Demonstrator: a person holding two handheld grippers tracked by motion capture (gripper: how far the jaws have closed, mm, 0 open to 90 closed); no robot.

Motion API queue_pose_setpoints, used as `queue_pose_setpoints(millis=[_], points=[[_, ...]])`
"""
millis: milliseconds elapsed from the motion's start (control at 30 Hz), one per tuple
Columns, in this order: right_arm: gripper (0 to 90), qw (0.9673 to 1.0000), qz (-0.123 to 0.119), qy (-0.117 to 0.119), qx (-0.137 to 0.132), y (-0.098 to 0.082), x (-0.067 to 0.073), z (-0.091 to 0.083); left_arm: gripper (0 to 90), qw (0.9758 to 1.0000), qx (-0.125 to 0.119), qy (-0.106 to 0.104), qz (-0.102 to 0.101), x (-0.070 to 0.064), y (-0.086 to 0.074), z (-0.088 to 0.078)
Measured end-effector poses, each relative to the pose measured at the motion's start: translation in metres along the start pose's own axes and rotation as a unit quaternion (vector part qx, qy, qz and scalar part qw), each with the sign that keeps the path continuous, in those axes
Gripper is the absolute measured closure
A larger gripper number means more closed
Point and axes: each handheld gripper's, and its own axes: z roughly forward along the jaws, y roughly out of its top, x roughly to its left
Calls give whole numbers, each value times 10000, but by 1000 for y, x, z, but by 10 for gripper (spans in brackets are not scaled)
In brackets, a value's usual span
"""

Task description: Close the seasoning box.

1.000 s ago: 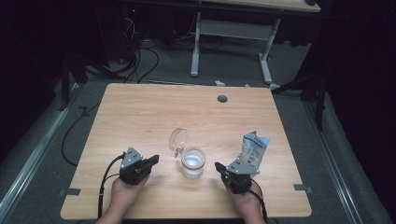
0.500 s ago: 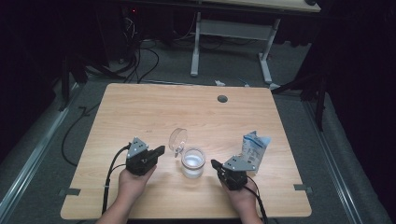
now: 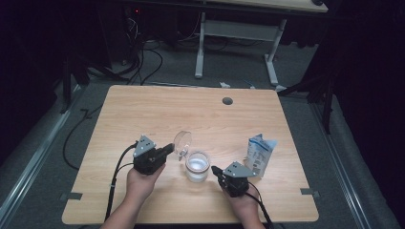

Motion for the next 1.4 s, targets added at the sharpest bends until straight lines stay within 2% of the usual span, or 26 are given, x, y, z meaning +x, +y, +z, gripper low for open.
queue_pose_setpoints(millis=[233,367,567,733,867,1000,1067,1233,1267,1400], points=[[900,10000,-27,38,-18,2,2,1,899,9999,-134,-69,50,-6,3,-4],[900,10000,-44,30,-32,3,4,1,899,9998,-139,-109,91,-10,4,-4],[900,10000,-45,40,-38,3,4,0,899,9993,-78,-255,275,-23,3,0],[900,10000,-64,44,-42,3,4,0,899,9992,-33,-314,261,-26,-3,1],[900,10000,-68,67,-29,3,5,-1,898,9995,11,-268,178,-22,-12,-1],[900,10000,-74,46,-46,2,6,-1,896,9996,116,-146,198,-15,-23,-7],[900,10000,-54,41,-61,3,5,-1,889,9996,190,24,217,-6,-32,-15],[900,9998,65,-156,-137,8,-5,5,887,9983,388,342,286,14,-47,-31],[900,9997,78,-190,-132,10,-7,6,887,9992,215,342,-12,14,-51,-33],[900,9996,65,-250,-113,17,-11,11,873,9990,224,377,-76,22,-60,-47]])
